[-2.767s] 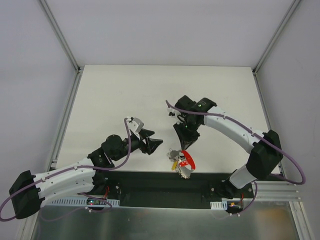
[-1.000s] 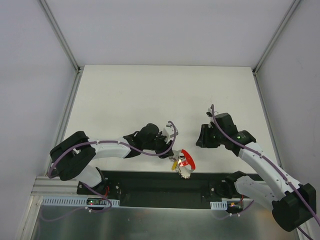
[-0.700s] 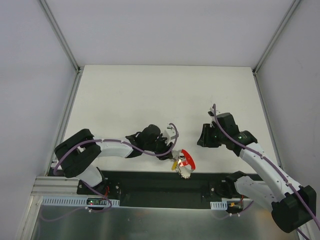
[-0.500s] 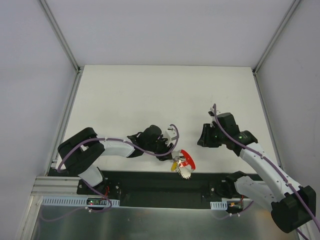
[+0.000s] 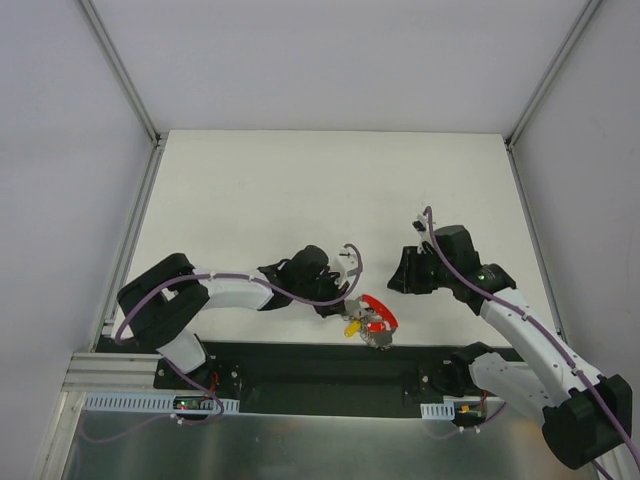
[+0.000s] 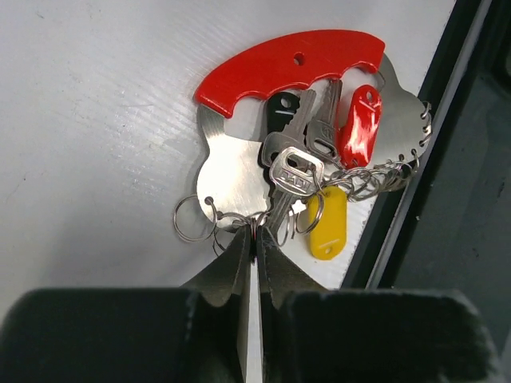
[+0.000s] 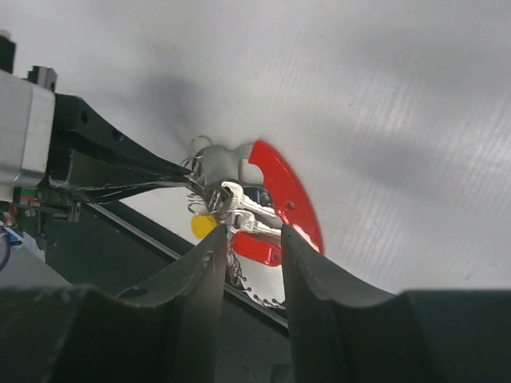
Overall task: Remove the keys from the keyring
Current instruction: Pick up the keyring from the center of the board, then pick up the key from the keyring.
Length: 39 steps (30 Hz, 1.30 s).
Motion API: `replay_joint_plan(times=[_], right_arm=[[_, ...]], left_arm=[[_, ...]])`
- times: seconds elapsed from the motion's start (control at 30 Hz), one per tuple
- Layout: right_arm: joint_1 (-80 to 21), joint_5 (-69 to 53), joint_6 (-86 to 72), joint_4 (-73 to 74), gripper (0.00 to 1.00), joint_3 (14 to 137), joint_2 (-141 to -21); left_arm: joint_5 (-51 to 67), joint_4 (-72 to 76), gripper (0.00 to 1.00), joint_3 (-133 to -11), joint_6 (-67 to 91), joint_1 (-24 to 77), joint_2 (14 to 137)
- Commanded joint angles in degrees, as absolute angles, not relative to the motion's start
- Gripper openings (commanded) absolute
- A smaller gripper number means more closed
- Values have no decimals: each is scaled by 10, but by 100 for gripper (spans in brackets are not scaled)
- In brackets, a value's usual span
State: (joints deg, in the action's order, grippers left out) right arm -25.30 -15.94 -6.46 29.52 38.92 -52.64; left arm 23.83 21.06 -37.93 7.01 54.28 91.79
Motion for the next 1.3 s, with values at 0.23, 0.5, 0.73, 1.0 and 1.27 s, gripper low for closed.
replay_joint_plan(times=[0.23,0.5,0.73,1.0,1.27], right_arm=[[-294,-214,-21,35,44,341,-384],[-344,-272,43,-40,50,317,-328],[-385,-347,116,-100,52,253,-224],[-471,-301,192,-79,54,243,-243],[-507,-246,245,-81,54,261,-298]], left_arm=[[192,90,0,-428,109,539,661],[288,101,0,-417,-66,539,564],[360,69,0,-441,-115,501,548],[453,68,0,-482,-109,478,544],[504,64,0,-504,-91,475,542]])
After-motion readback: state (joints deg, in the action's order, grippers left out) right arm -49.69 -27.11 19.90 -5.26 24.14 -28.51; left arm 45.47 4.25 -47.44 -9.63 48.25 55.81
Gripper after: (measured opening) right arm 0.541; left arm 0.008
